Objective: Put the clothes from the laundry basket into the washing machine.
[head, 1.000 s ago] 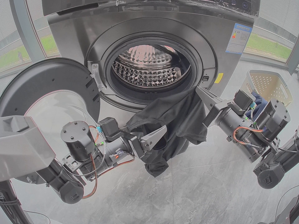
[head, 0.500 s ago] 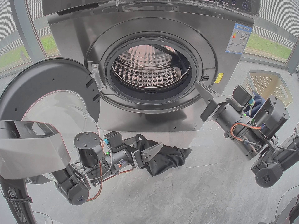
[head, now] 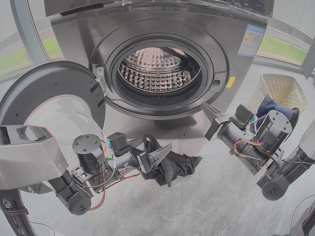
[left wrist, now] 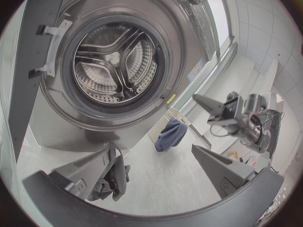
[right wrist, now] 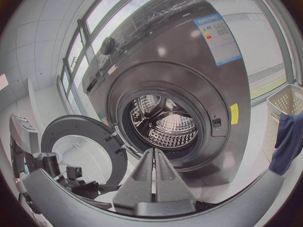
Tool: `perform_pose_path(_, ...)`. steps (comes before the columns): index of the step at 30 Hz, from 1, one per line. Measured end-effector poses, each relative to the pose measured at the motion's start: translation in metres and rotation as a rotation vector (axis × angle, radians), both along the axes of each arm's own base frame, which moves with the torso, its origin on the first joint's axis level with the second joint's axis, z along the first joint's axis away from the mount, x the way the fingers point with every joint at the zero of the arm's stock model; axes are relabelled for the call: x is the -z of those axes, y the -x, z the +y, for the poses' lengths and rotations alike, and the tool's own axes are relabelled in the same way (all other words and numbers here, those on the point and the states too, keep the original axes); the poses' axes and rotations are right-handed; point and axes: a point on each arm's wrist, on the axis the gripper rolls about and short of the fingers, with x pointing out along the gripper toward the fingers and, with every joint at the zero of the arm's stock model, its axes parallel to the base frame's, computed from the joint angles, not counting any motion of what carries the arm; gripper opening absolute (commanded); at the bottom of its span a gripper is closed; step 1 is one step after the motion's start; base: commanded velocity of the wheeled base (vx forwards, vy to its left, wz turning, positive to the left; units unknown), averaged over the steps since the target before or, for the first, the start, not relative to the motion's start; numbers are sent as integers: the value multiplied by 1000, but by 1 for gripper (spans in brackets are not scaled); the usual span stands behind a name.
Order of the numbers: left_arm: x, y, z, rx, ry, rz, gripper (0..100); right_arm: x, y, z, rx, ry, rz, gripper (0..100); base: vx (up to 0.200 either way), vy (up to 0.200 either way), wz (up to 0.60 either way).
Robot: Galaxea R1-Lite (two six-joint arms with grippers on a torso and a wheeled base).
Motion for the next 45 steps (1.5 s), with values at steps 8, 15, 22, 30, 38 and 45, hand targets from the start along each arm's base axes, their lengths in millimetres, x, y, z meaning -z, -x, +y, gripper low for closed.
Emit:
perform_pose_path(8,-23,7,5,1,44,-51,100,13,-4,-2,9,27,38,0,0,0,0)
perform_pose_path(15,-35,12,7,8,66,-77,100,26,-6,3,3,53,73,0,0,0,0)
perform_pose_path(22,-37,13,7,10,73,-83,100,31,-7,4,-1,62,85,0,0,0,0)
perform_pose_path(30,-39,14,7,9,76,-88,100,37,-7,8,-16,75,99,0,0,0,0)
perform_pose_path(38,-42,14,7,10,80,-96,100,65,-3,22,-133,145,163,0,0,0,0)
perform_pose_path(45,-45,16,8,10,86,-105,100,92,-1,41,-239,206,207,0,0,0,0)
